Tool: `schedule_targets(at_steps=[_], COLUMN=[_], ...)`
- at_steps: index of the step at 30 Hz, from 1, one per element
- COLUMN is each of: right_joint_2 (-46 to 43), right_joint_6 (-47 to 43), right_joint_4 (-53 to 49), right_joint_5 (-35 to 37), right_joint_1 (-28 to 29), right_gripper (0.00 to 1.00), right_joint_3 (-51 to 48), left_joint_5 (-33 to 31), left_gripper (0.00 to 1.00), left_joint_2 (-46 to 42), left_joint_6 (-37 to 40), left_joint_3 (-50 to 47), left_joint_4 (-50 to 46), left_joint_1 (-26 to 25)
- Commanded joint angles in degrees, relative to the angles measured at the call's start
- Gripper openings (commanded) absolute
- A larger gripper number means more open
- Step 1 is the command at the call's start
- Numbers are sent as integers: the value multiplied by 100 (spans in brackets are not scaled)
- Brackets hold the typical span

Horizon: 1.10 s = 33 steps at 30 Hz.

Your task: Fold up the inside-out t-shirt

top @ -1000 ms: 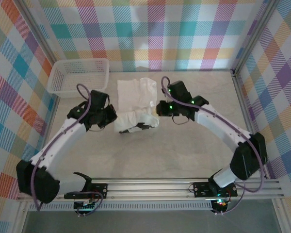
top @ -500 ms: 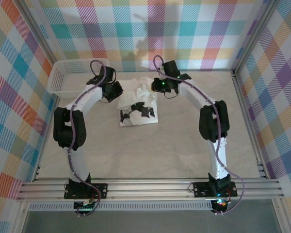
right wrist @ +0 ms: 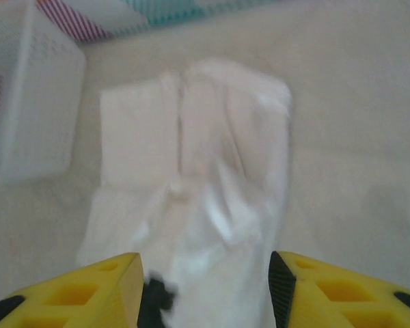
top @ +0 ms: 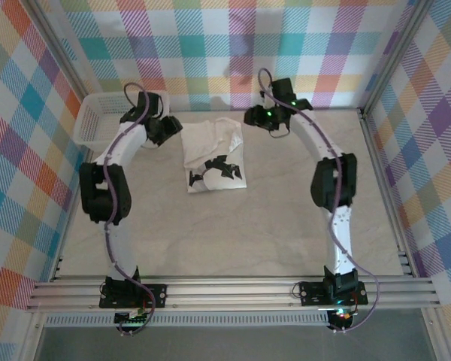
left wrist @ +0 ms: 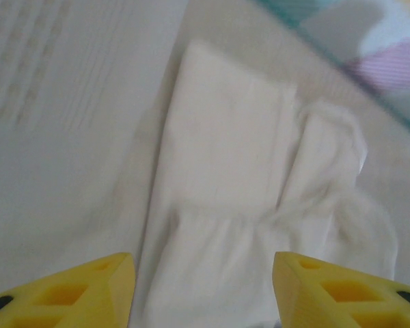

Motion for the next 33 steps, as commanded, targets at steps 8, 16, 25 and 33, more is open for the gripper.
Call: schedule_targets(at_steps=[8, 16, 25, 33], right_joint_2=[-1995, -1309, -884, -835], right_joint_6=[815, 1178, 1223, 1280], right_joint_4=[1643, 2189, 2227, 2252], right_joint_5=[-429, -548, -215, -200], right_joint_1=[640, 903, 902, 902], right_gripper=[52, 51, 42, 13], right_joint_3=[-4614, -4587, -4121, -4101], left_joint_5=[957, 987, 556, 333], left_gripper=[56, 55, 43, 16], left_joint_2=[-2138, -1819, -1210, -1044], left_joint_6=[-380, -736, -741, -663], left_joint_3=[-3755, -4169, -3761, -3767], left_joint_4=[923, 1565, 1803, 1686], left_joint_1=[-629, -1085, -1094, -1085])
